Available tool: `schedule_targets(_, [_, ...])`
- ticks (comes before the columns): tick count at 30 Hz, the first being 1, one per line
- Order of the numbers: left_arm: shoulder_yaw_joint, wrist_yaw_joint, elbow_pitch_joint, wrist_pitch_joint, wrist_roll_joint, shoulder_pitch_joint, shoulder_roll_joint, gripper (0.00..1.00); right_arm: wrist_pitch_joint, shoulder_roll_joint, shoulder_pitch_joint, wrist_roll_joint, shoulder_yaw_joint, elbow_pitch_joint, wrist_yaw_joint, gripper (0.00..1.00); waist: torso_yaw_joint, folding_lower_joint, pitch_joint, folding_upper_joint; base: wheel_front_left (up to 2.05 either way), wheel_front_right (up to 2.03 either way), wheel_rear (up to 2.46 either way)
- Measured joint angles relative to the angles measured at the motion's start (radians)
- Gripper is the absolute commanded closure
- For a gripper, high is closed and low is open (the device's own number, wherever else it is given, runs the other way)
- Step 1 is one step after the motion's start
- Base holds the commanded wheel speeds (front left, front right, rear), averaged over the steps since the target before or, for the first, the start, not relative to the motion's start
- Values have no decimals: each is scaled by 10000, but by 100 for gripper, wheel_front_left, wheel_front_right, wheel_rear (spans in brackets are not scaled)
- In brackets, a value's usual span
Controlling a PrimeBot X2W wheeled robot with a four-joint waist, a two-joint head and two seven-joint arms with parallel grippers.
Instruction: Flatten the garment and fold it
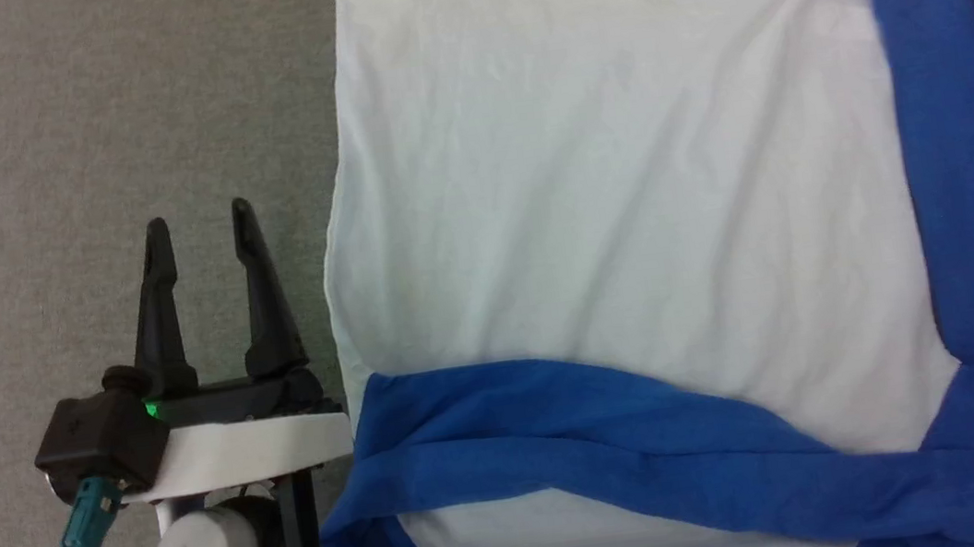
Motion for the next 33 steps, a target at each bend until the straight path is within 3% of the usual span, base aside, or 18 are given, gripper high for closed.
schedule_targets(4, [21,-138,61,0,163,-5,-165,0,458,-211,-428,433,548,278,0,0,278,-3,339,0,0,0,0])
schedule_targets(5, [44,-194,79,0,199,-5,-201,0,713,-313,-529,571,662,343,0,63,337,-4,391,0,0,0,0])
schedule_targets(6, [73,-203,119,-2,249,-5,-226,0,965,-397,-630,711,734,424,0,100,386,-3,424,0,0,0,0])
schedule_targets(9, [184,-311,274,0,332,-5,-267,0,1544,-560,-820,1024,947,550,-2,100,425,-4,382,0,0,0,0])
schedule_targets(11, [238,-384,320,-2,353,-5,-286,0,1358,-591,-784,1055,1129,541,2,100,392,-3,306,0,0,0,0])
schedule_targets(15, [307,-508,458,-2,453,-4,-339,0,-100,-876,-594,700,1252,681,13,100,266,-2,39,0,0,0,0])
schedule_targets(20, [368,-571,662,-2,527,15,-389,0,-1538,-1845,-625,276,529,1511,6,100,117,-3,-420,0,0,0,0])
schedule_targets(24, [435,-644,765,-2,571,164,-418,0,-2341,-2205,-643,102,82,1942,2,100,3,-3,-849,0,0,0,0])
schedule_targets(28, [554,-646,886,0,585,480,-426,0,-3007,-2046,-628,-54,238,1756,2,100,-151,-3,-1300,0,0,0,0])
schedule_targets(33, [642,-648,1014,0,583,837,-393,0,-3674,-1250,-368,-326,1030,677,2,100,-379,-3,-1933,0,0,0,0])
